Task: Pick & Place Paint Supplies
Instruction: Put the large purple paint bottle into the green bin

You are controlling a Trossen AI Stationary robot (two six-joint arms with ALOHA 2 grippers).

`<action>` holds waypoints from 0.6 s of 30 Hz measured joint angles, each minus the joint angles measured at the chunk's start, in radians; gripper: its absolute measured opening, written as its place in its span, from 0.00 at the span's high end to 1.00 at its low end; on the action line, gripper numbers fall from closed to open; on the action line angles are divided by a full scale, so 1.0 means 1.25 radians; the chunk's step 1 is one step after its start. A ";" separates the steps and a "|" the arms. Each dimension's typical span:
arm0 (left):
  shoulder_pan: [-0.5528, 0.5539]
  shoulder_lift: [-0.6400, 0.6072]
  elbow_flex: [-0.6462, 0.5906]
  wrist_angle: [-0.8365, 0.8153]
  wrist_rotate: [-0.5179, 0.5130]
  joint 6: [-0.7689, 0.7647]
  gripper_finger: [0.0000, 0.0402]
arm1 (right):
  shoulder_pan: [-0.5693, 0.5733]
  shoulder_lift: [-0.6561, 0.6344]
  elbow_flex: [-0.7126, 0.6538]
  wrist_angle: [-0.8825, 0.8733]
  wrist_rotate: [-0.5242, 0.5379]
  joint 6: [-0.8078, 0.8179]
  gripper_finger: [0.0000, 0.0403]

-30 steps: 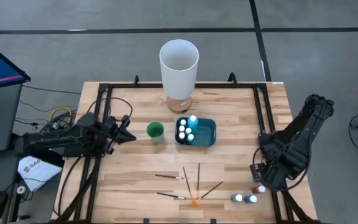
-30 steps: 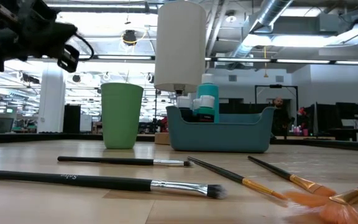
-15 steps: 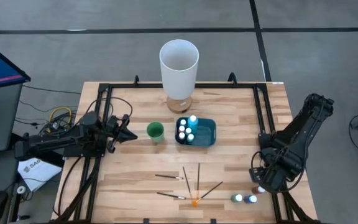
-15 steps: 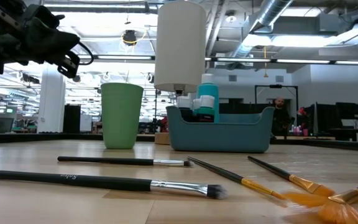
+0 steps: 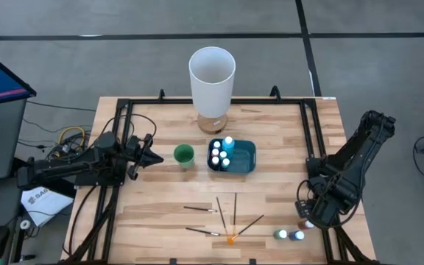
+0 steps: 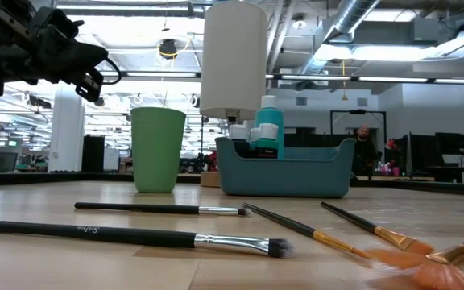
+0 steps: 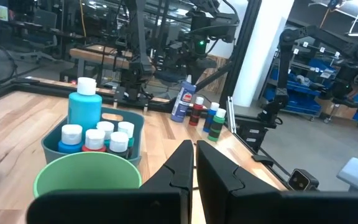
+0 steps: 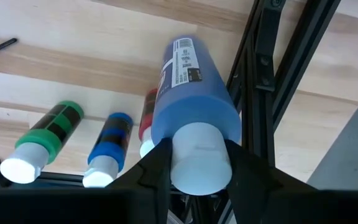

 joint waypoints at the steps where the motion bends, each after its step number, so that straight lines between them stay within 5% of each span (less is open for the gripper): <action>1: 0.000 0.000 0.000 0.000 -0.001 0.000 0.98 | 0.000 0.000 0.000 0.000 0.000 0.000 0.72; 18: 0.000 -0.054 0.000 -0.039 -0.040 -0.064 0.98 | -0.016 -0.034 -0.005 -0.012 -0.001 -0.015 0.72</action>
